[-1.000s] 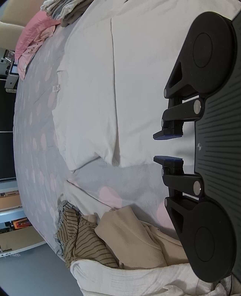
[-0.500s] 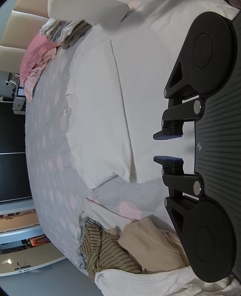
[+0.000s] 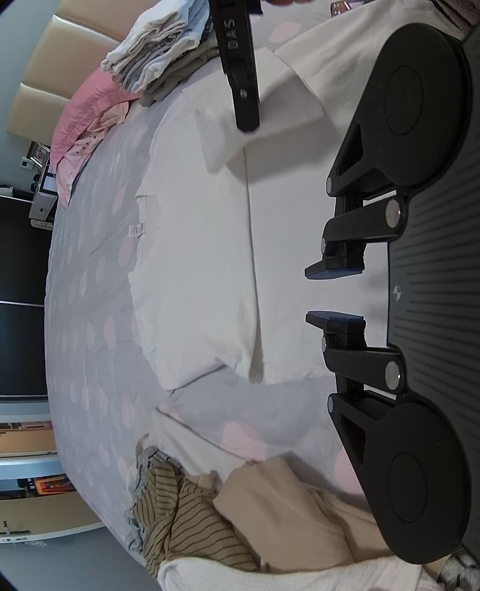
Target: Fold clothes
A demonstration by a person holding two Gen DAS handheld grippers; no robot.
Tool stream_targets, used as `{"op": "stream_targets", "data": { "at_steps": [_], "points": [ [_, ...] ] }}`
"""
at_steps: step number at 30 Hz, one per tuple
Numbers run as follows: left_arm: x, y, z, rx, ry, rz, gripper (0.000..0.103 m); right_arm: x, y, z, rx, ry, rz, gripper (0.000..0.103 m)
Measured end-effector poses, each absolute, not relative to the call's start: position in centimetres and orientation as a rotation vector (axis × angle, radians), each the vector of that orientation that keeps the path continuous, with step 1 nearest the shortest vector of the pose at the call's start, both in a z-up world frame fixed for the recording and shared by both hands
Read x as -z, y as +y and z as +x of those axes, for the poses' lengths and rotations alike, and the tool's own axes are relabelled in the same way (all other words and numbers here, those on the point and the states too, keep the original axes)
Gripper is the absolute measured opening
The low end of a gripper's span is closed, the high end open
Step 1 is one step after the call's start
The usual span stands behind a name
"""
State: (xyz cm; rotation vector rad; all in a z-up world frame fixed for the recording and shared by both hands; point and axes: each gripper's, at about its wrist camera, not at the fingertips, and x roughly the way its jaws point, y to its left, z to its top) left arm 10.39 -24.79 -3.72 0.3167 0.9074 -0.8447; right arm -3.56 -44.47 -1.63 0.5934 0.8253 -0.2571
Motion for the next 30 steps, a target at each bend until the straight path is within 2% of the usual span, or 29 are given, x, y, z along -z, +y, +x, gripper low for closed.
{"op": "stream_targets", "data": {
  "at_steps": [2, 3, 5, 7, 8, 9, 18, 26, 28, 29, 30],
  "points": [
    [4.0, -25.0, 10.4, 0.862, 0.922, 0.292, 0.017, 1.6, -44.0, -3.1, 0.236, 0.827, 0.601, 0.017],
    [4.2, -25.0, 10.5, 0.87, 0.93, 0.278, 0.017, 1.4, -43.9, -3.1, 0.227, 0.824, 0.588, 0.031],
    [4.9, -25.3, 10.7, 0.88, 0.953, 0.254, 0.017, 0.7, -43.8, -3.4, 0.232, 0.803, 0.55, 0.043],
    [5.8, -25.9, 10.9, 0.878, 0.975, 0.241, 0.018, 0.2, -44.1, -4.0, 0.263, 0.792, 0.505, 0.051],
    [6.3, -26.3, 11.0, 0.875, 0.985, 0.239, 0.018, 0.0, -44.3, -4.2, 0.285, 0.79, 0.479, 0.064],
    [6.8, -26.7, 11.2, 0.872, 0.994, 0.237, 0.019, 0.0, -44.7, -4.4, 0.3, 0.784, 0.454, 0.07],
    [9.8, -30.1, 12.4, 0.864, 1.056, 0.225, 0.019, -0.5, -49.5, -10.1, 0.48, 0.715, 0.325, 0.073],
    [11.6, -34.5, 12.8, 0.823, 1.042, 0.27, 0.019, -0.3, -56.0, -14.6, 0.656, 0.711, 0.434, 0.073],
    [11.4, -35.0, 12.4, 0.824, 1.019, 0.276, 0.011, -0.3, -57.8, -15.7, 0.713, 0.704, 0.479, 0.073],
    [11.2, -35.1, 12.1, 0.829, 1.004, 0.28, 0.002, -0.4, -58.7, -16.3, 0.734, 0.692, 0.51, 0.073],
    [11.0, -35.2, 11.8, 0.833, 0.988, 0.285, 0.001, -0.5, -59.5, -16.9, 0.752, 0.68, 0.538, 0.073]
  ]
}}
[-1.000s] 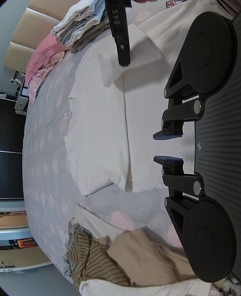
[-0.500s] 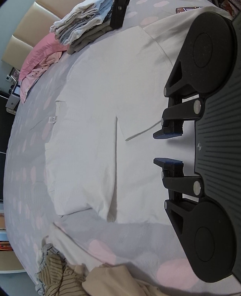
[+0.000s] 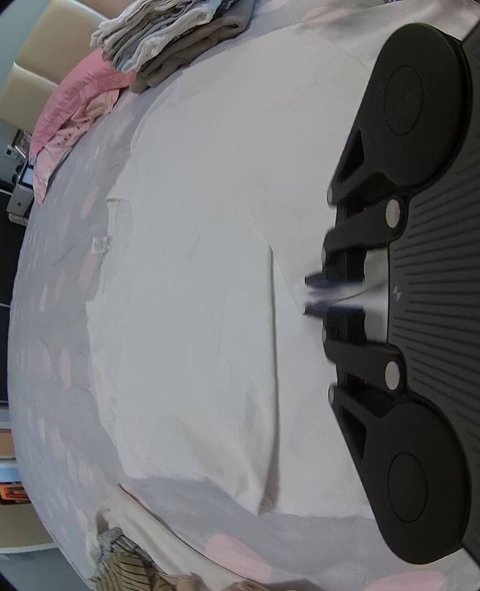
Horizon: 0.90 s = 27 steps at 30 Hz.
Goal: Fold clothes
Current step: 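Grasp the folded shirt edge with the left gripper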
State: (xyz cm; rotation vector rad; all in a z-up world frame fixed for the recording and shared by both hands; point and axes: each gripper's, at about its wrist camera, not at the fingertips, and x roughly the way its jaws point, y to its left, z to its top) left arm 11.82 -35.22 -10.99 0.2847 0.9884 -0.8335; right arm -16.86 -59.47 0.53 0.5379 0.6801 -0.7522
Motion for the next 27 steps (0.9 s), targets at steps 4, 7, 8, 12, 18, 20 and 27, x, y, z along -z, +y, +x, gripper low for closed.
{"op": "stream_targets", "data": {
  "at_steps": [4, 7, 8, 12, 18, 20, 27],
  "points": [
    [8.7, -35.7, 11.1, 0.877, 0.922, 0.288, 0.0, -0.6, -61.4, -18.5, 0.82, 0.656, 0.596, 0.073],
    [5.6, -36.6, 11.3, 0.911, 0.868, 0.274, 0.0, -0.2, -62.0, -18.9, 0.85, 0.668, 0.611, 0.073],
    [4.6, -36.9, 11.6, 0.916, 0.851, 0.269, 0.0, -0.1, -62.1, -19.1, 0.855, 0.673, 0.617, 0.073],
    [0.9, -38.6, 13.2, 0.922, 0.787, 0.264, 0.0, 0.3, -62.3, -19.5, 0.859, 0.683, 0.628, 0.073],
    [-3.2, -39.8, 16.1, 0.9, 0.708, 0.266, 0.0, 0.7, -62.4, -19.7, 0.855, 0.698, 0.625, 0.073],
    [-4.1, -39.9, 17.1, 0.888, 0.681, 0.285, 0.0, 0.9, -62.4, -19.6, 0.857, 0.705, 0.625, 0.073],
    [-4.6, -39.5, 20.5, 0.812, 0.664, 0.331, 0.0, 2.2, -62.3, -18.1, 0.796, 0.737, 0.608, 0.073]
  ]
}}
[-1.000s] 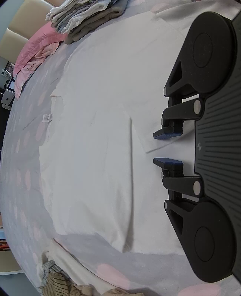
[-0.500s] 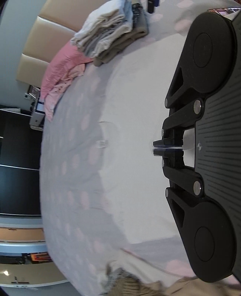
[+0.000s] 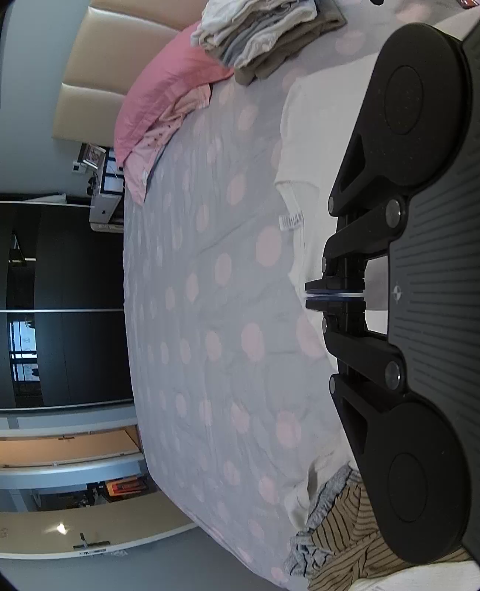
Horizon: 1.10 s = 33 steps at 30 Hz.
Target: Fold clothes
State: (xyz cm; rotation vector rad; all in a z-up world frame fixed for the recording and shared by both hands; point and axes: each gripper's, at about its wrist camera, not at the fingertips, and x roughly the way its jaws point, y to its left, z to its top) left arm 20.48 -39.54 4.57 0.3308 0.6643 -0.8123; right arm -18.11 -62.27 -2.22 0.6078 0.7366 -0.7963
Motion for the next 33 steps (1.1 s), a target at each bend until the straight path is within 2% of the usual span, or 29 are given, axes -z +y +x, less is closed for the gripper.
{"op": "stream_targets", "data": {
  "at_steps": [7, 12, 24, 29, 33],
  "points": [
    [-2.3, -38.2, 23.5, 0.733, 0.707, 0.326, 0.0, 4.2, -61.9, -15.2, 0.704, 0.796, 0.592, 0.069],
    [-0.5, -37.1, 25.3, 0.69, 0.74, 0.315, 0.0, 5.2, -61.0, -13.5, 0.647, 0.845, 0.525, 0.055],
    [2.1, -35.2, 27.2, 0.654, 0.79, 0.286, 0.0, 7.6, -58.6, -9.5, 0.52, 0.919, 0.356, 0.053],
    [2.6, -34.9, 27.8, 0.646, 0.818, 0.26, 0.0, 8.7, -57.3, -7.3, 0.558, 0.992, 0.176, 0.041],
    [2.8, -34.7, 27.8, 0.648, 0.83, 0.254, 0.0, 9.3, -57.8, -6.7, 0.59, 0.962, 0.177, 0.04]
  ]
}}
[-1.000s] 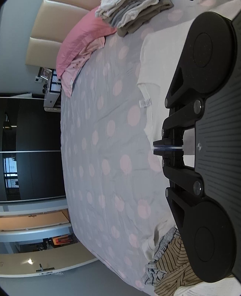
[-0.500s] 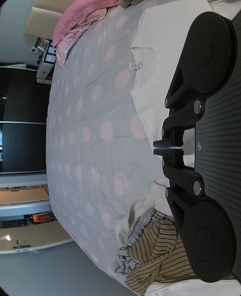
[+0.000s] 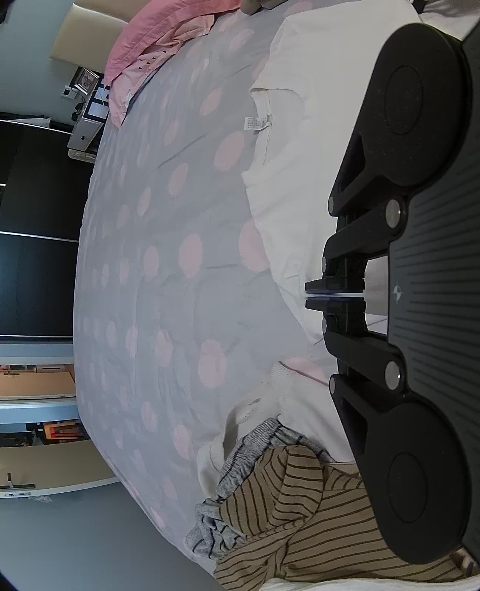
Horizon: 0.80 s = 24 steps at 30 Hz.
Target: Fold clothes
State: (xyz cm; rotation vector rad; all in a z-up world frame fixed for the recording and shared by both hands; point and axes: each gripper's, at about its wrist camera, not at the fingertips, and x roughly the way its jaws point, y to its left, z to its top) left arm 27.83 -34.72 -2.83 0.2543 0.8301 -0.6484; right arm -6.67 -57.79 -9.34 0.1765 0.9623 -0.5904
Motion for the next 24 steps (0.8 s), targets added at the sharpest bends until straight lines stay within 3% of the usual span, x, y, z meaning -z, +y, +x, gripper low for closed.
{"op": "stream_targets", "data": {
  "at_steps": [4, 7, 19, 23, 24],
  "points": [
    [2.9, -34.7, 27.8, 0.642, 0.831, 0.248, 0.0, 9.2, -58.7, -6.5, 0.663, 0.905, 0.206, 0.039],
    [2.8, -34.7, 27.8, 0.642, 0.841, 0.217, 0.0, 8.8, -58.9, -6.5, 0.739, 0.9, 0.146, 0.021],
    [5.5, -35.5, 28.0, 0.626, 0.905, 0.309, 0.0, 9.8, -61.3, -8.3, 0.738, 1.045, 0.23, 0.017],
    [5.6, -35.2, 28.1, 0.644, 0.909, 0.31, 0.0, 8.2, -62.1, -8.7, 0.706, 1.133, 0.285, 0.019],
    [5.6, -35.2, 28.1, 0.648, 0.909, 0.31, 0.0, 7.7, -62.2, -8.9, 0.705, 1.147, 0.29, 0.025]
  ]
}}
